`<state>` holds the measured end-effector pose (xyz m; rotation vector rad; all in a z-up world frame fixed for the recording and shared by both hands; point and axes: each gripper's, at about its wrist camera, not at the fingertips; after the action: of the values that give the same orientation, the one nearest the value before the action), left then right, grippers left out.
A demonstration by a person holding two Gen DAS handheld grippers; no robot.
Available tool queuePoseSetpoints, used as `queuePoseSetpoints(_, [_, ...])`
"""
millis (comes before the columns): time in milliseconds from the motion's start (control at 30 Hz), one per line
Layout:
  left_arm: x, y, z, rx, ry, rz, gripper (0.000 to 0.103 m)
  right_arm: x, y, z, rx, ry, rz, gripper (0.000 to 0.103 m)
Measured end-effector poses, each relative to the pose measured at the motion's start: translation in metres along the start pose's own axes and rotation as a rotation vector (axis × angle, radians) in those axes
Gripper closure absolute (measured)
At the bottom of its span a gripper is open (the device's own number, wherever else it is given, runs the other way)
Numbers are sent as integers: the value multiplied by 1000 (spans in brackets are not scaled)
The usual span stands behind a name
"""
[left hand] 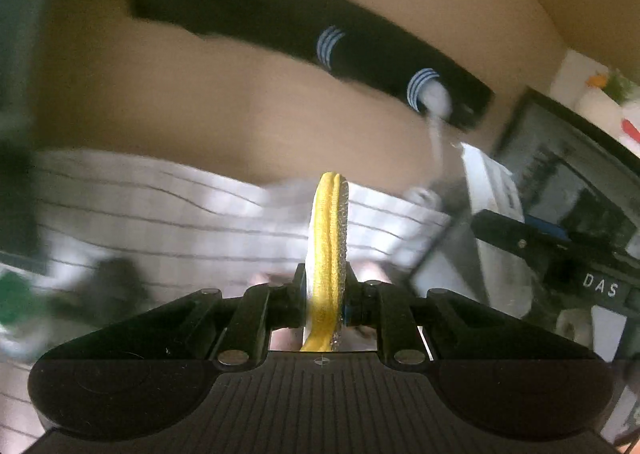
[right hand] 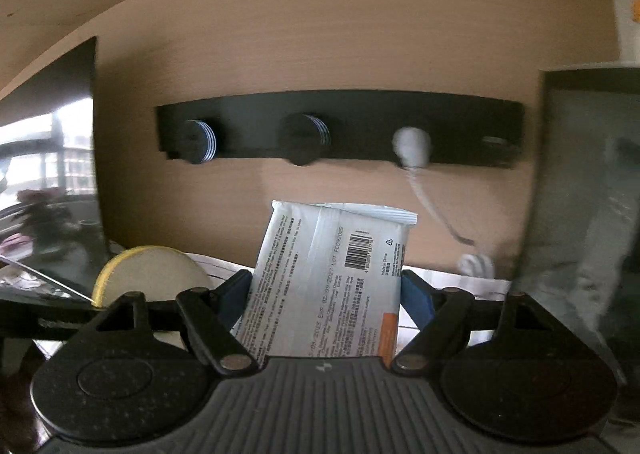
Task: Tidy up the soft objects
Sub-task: 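Drop wipes packet into pink box with right tool while left tool drops sponge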
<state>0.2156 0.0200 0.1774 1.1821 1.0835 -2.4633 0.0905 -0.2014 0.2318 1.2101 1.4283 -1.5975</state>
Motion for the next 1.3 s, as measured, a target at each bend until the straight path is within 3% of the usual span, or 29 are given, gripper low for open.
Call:
queuePoseSetpoints(100, [6,38,17,69,-17,-65,85,7,0,23,32,13,-15,23])
queuePoseSetpoints(233, [15,88,16,146,-125,-181,83,17,0,57,59,44,-41,23])
queuePoseSetpoints(367, [33,134,20,-57,-17,-255,83,33,11,73,60,66,-91,24])
queuePoseSetpoints(467, [36,147,19,-99,11,-271,81,49,22,79,54,87,-132,24])
queuePoseSetpoints(567, [25,126,13,-71,-52,-175,81,61,39,80,34,111,-177,24])
queuePoseSetpoints(767, [3,60,14,-79,-28,41,81,78,87,64,-44,141,-271,23])
queuePoseSetpoints(900, [4,11,-5,-115,-59,132,81,98,135,44,-141,190,-409,24])
queuePoseSetpoints(1000, [17,-36,-28,-196,-71,184,81,120,165,30,-116,147,-499,23])
queuePoseSetpoints(1100, [37,-73,-62,-324,-112,196,81,130,168,29,-62,84,-462,23])
queuePoseSetpoints(1200, [63,-102,-106,-450,-258,184,81,132,169,37,5,104,-468,23])
queuePoseSetpoints(1300, [90,-117,-138,-528,-374,164,81,137,173,46,53,135,-482,23])
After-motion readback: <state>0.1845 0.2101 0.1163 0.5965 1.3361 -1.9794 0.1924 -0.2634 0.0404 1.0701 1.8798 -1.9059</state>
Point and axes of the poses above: each gripper's, at about its wrist camera, not at the fingertips, and y roughly the way its jaws point, z to its right, x to its underside, and after that the axes turned 2 degrees about -y, right-handed
